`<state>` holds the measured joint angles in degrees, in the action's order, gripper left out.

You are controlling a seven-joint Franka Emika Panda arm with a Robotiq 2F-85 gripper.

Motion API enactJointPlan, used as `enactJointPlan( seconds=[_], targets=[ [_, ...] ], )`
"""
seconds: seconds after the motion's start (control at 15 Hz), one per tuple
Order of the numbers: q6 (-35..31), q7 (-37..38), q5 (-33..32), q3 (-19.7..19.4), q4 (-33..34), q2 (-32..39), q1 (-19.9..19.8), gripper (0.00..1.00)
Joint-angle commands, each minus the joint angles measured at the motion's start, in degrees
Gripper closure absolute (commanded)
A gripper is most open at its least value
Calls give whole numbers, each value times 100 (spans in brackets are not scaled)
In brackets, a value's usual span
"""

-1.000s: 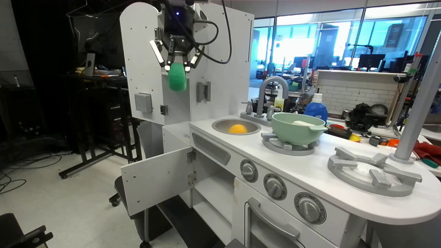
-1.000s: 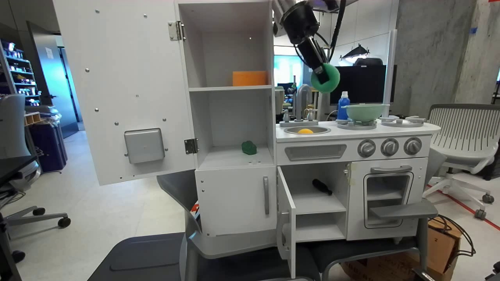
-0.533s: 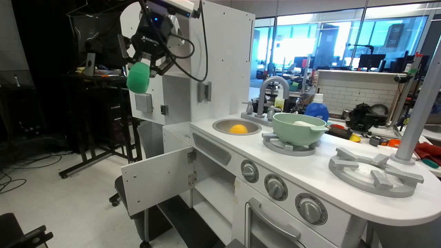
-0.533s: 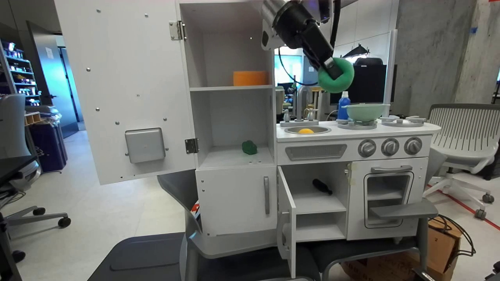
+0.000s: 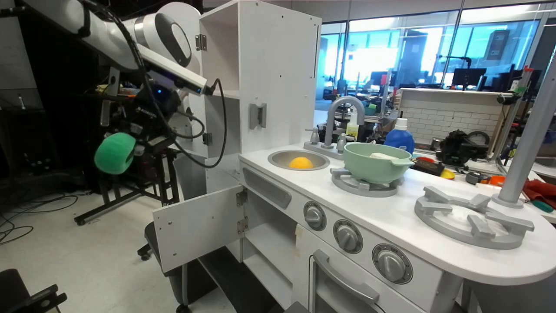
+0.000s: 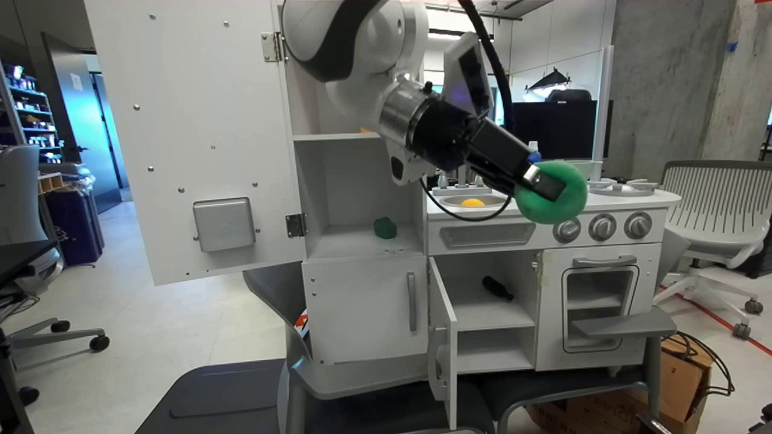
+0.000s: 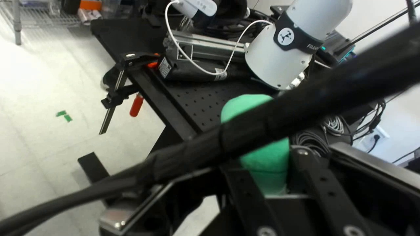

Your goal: Open the bottom cabinet and put the green and yellow balls in the cabinet

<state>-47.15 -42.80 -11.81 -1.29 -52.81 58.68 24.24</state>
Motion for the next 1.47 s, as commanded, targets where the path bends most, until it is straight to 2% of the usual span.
enactJointPlan(
  seconds=[0.0,0.33,0.4,0.73,1.07,1.4],
  targets=[
    [-266,424,-304,-23,-1421,-715,354,94],
    [-1547,1730,-651,-6,-2794,-1485,671,94],
    [-1681,2206,-900,589,-3009,-1659,291,94],
    [-2705,3331,-956,979,-4414,-2505,-68,94],
    [-3689,4106,-912,1036,-5945,-3428,-480,94],
    [-5564,4831,-975,759,-7589,-4347,-1145,94]
  ],
)
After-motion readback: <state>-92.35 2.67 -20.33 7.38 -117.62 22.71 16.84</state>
